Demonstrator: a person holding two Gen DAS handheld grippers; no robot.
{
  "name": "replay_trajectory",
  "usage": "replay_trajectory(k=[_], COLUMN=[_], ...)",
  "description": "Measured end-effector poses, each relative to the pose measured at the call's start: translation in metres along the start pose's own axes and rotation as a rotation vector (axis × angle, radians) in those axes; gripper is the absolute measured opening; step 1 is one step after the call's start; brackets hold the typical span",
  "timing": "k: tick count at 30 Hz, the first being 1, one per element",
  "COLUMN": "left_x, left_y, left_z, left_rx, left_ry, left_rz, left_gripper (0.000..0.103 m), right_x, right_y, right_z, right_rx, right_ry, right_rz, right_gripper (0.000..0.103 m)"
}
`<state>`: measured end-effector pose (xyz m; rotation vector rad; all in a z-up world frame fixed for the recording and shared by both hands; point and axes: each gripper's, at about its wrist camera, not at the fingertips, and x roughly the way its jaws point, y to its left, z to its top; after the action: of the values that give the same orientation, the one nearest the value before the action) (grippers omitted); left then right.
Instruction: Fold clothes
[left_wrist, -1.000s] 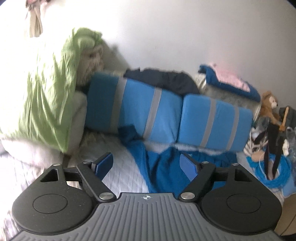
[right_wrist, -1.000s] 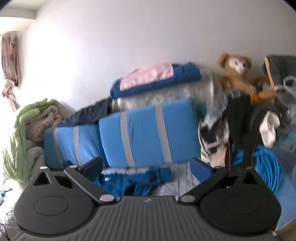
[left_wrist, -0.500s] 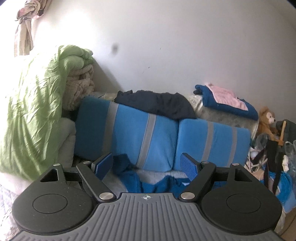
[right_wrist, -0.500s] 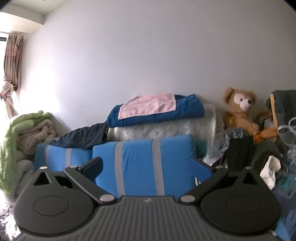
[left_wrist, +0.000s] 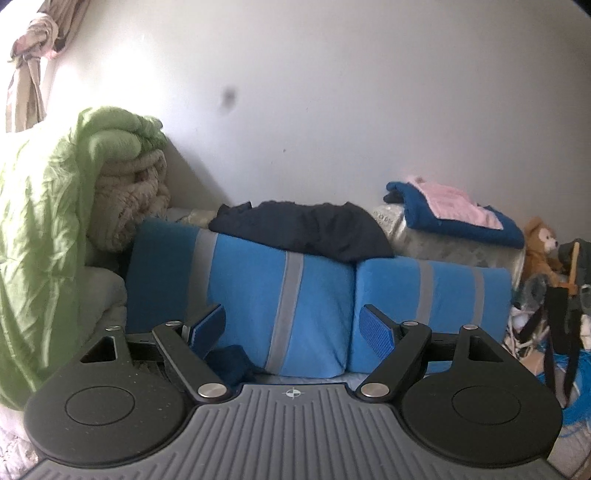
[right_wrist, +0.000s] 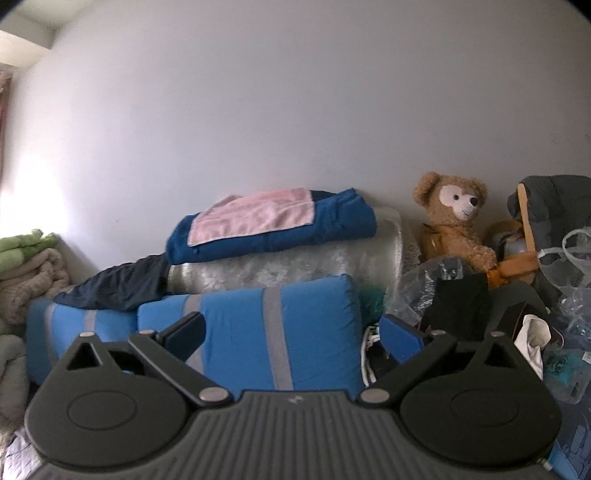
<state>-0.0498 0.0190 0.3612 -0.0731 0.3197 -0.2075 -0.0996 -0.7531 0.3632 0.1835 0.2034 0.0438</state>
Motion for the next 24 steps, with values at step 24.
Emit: replay_trajectory(k=[24], left_x=[0.136], left_y=[-0.109], left_z=[-0.131], left_rx=[-0.016], left_ry=[0.12], left_rz=[-0.15], left_gripper=[0.08], right_x=[0.122], right_y=[0.044], right_z=[-0.147], right_rx=[-0.094], right_ry=[0.216], right_rz=[0.052], right_gripper=[0.103])
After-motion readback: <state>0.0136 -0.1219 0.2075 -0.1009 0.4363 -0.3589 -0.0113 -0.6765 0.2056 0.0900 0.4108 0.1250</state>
